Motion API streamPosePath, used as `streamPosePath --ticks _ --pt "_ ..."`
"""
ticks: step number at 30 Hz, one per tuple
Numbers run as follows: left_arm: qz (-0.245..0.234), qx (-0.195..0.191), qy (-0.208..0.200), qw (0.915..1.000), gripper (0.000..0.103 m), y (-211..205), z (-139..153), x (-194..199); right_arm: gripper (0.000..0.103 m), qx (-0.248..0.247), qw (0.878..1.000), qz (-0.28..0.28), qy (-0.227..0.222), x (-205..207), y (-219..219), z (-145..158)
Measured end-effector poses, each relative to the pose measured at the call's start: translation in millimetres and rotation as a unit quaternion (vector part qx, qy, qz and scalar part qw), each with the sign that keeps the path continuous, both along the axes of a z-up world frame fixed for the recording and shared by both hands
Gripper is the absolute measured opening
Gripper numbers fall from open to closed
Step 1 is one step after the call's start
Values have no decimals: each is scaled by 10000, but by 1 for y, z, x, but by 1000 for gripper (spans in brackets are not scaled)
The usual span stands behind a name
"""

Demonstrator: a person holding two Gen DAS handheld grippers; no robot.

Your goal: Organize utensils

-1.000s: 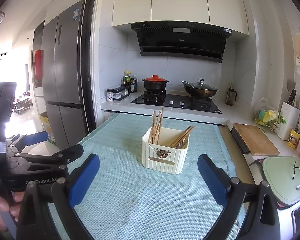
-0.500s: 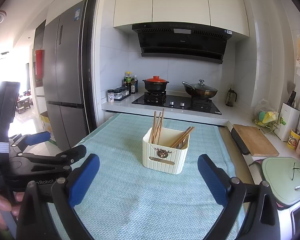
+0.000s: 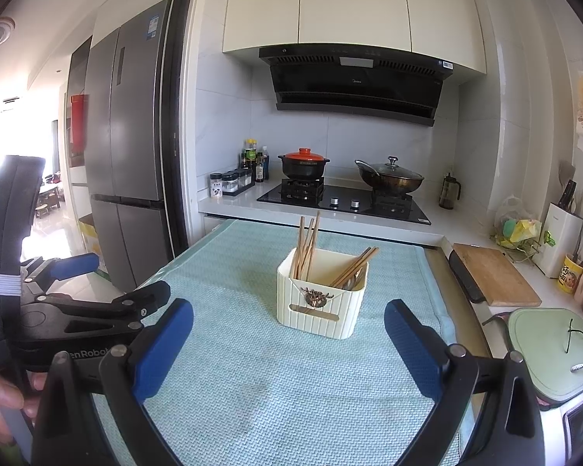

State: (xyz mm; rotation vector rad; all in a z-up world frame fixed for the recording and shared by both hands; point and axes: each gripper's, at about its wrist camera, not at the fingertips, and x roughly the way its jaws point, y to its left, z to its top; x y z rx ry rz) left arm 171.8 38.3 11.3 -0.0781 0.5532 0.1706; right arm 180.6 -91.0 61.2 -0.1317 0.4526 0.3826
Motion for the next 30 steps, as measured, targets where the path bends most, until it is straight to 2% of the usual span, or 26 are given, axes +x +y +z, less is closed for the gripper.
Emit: streamPosePath --ticks 10,25,30 --pt "21 58 -3 10000 103 -3 0 -1 101 -15 10000 6 -8 1 -6 3" --pt "-94 -105 -42 9999 103 -4 0 -2 101 -45 10000 12 -46 2 -10 1" --pt "102 125 -109 9998 103 -6 0 -4 101 -49 10000 15 -15 1 -11 -1"
